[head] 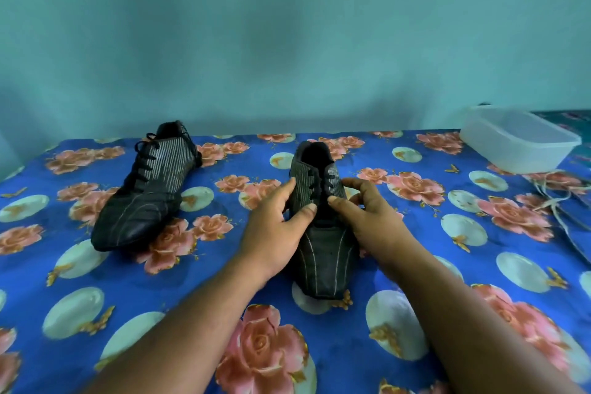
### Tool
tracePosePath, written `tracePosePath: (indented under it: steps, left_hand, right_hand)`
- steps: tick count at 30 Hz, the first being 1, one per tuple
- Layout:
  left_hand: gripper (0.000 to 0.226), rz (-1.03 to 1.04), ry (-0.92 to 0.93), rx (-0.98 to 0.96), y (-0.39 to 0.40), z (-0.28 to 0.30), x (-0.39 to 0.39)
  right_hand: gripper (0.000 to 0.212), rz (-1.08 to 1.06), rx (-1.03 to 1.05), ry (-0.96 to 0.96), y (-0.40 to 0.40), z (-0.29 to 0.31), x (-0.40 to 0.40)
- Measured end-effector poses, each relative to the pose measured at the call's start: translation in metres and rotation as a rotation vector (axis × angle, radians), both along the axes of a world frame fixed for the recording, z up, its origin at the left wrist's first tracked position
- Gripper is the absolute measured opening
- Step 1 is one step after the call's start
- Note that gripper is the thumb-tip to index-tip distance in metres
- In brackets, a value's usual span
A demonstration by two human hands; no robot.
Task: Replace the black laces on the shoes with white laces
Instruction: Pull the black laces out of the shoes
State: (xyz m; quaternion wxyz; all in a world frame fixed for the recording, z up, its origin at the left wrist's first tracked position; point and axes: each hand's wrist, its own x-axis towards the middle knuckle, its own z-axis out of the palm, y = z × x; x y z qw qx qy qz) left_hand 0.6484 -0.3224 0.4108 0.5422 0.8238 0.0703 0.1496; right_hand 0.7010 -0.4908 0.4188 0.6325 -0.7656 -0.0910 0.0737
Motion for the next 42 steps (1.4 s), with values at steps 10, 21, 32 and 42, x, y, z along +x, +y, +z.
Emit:
tracePosePath:
  steps: [10, 21, 32, 42]
  left_hand:
    - [0.075, 0.007, 0.01, -0.064, 0.003, 0.005, -0.003]
    - [0.062, -0.034, 0.022, -0.065, 0.008, 0.009, -0.005]
    - [0.05, 0.018, -0.225, 0.214, 0.006, -0.001, 0.007]
    - [0.013, 0.088, -0.381, 0.342, 0.004, -0.005, 0.021]
  right_hand:
    - [0.042, 0.004, -0.065, -0.031, 0.001, 0.002, -0.003]
    - [0.029, 0.025, -0.064, 0.014, -0.004, 0.005, -0.004]
    - [0.032, -0.087, -0.253, -0.454, -0.003, 0.0, 0.002]
    - [0.004, -0.114, -0.254, -0.585, 0.006, -0.001, 0.002]
